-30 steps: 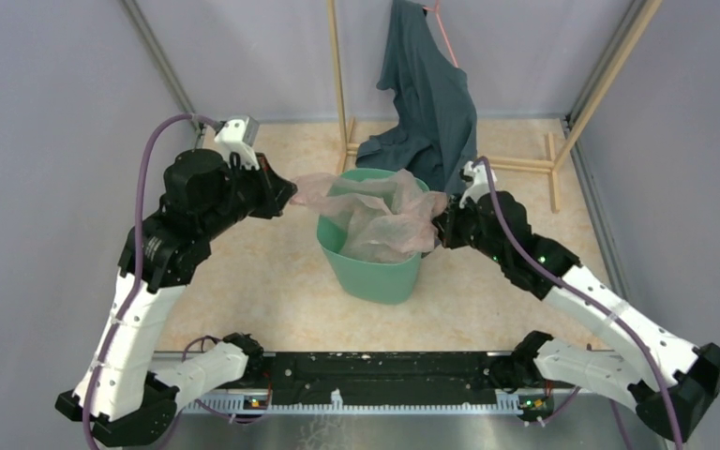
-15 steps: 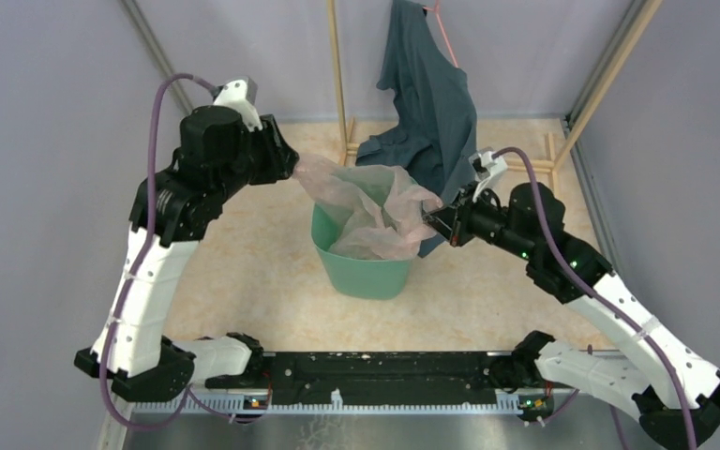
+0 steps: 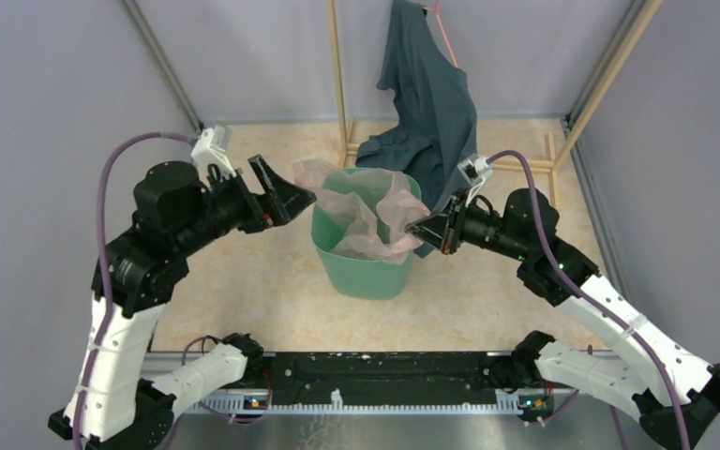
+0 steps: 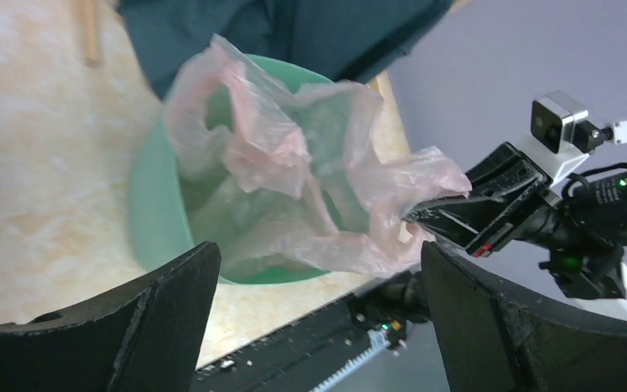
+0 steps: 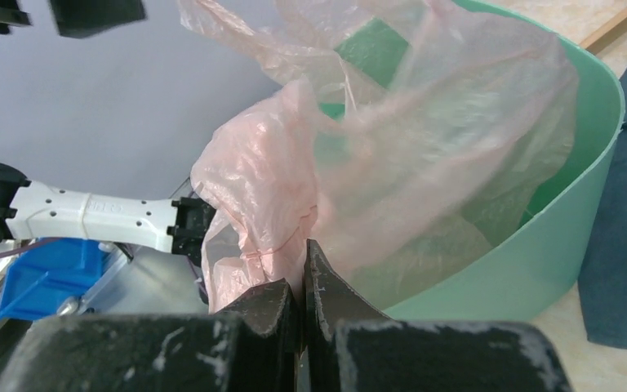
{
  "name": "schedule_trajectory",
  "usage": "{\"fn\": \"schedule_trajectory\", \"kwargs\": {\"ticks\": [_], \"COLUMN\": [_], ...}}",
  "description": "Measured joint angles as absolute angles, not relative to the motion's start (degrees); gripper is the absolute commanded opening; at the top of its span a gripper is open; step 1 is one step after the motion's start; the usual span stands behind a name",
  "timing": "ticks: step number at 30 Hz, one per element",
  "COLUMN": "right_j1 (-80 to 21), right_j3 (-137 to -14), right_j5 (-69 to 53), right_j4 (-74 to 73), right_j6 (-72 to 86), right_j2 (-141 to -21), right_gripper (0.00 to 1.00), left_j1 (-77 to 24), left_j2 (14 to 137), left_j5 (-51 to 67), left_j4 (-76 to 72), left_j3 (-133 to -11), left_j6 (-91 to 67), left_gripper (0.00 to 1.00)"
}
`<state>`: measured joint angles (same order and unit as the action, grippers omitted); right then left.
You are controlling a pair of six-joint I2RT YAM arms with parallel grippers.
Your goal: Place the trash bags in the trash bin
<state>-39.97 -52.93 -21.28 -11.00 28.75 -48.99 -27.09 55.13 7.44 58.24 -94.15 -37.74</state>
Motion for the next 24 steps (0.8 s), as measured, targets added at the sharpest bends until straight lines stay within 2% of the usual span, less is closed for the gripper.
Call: {"fn": "schedule_trajectory", "kwargs": {"ticks": [7,13,14,18,21,24], "right_j1": [-39.97,-39.97,-39.97,-39.97,-39.97,-39.97], "right_j3": [-52.93,-52.9,-52.9,-52.9,-52.88,-52.88], "right_j5": [-22.33,-22.41,-22.41,-22.39,-22.37,-21.43], "right_j4": [-9.98,-9.37,-9.37,-9.39,-9.41,-10.13], "right_j6": [28.75,28.8,28.8,28.8,28.8,28.51], "right_j2": [-48.36,-47.99,-47.99,-47.99,-47.99,-47.81], "right_gripper": [0.0,0.0,0.0,0.0,0.0,0.0], "left_j1": [-27.09,-27.09,-27.09,-27.09,-27.09,-27.09], "left_j2": [58.54,63.29,64.01,65.19,66.11,68.53], "left_j5": [12.4,13.47,13.34,10.98,10.07,7.6], "left_j4": [51.64,47.09,46.52,46.59,47.79,52.07], "left_j3": [-86.08,-85.23,-85.25,-85.3,-86.76,-92.27], "left_j6": [-43.0,-43.35,-43.07,-42.19,-40.25,-36.75], "left_gripper": [0.98,0.8,0.74,0.38,0.0,0.0]}}
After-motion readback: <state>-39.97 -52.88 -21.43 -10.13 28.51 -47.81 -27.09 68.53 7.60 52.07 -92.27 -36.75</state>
